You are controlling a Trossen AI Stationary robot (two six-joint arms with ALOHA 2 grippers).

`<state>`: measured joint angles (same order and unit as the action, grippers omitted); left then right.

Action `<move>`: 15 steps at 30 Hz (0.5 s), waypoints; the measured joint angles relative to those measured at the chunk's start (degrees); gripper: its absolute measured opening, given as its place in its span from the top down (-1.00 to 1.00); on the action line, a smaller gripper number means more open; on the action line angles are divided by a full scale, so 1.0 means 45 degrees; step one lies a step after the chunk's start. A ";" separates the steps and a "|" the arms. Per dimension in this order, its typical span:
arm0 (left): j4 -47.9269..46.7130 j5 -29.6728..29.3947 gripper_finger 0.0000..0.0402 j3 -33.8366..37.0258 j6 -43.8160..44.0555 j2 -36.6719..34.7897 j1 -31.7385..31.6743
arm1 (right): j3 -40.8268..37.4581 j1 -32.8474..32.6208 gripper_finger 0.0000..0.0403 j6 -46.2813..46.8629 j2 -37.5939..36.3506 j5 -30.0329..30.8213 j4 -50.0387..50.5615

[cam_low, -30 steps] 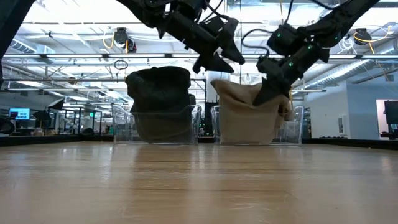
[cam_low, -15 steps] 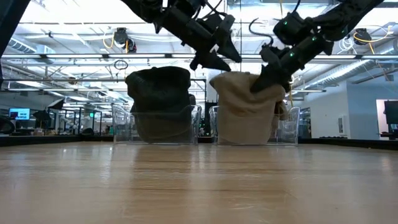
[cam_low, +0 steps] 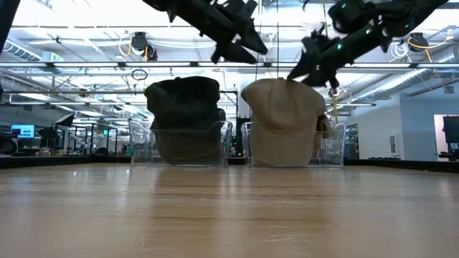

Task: Pick & Place hat
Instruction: Put the brown cap into the right transparent bin, then return to Home Position

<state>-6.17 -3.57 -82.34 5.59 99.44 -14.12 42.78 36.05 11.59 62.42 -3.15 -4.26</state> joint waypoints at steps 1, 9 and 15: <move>-0.0227 -0.0002 -0.13 0.0003 0.0006 -0.0171 -0.0033 | 0.0008 -0.0005 -0.22 0.0001 -0.0253 0.0088 -0.0095; -0.2834 -0.0089 -0.13 0.0003 0.0323 -0.1585 -0.0312 | 0.0015 -0.0143 -0.23 0.0326 -0.1691 -0.0061 0.1223; -0.3065 0.0199 -0.04 0.1217 0.0348 -0.3428 -0.0311 | 0.0015 -0.1372 0.15 0.0278 -0.2184 -0.1269 0.1687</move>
<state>-19.97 -2.68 -76.86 7.16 84.02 -15.52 42.85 29.88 12.84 52.60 -8.86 3.33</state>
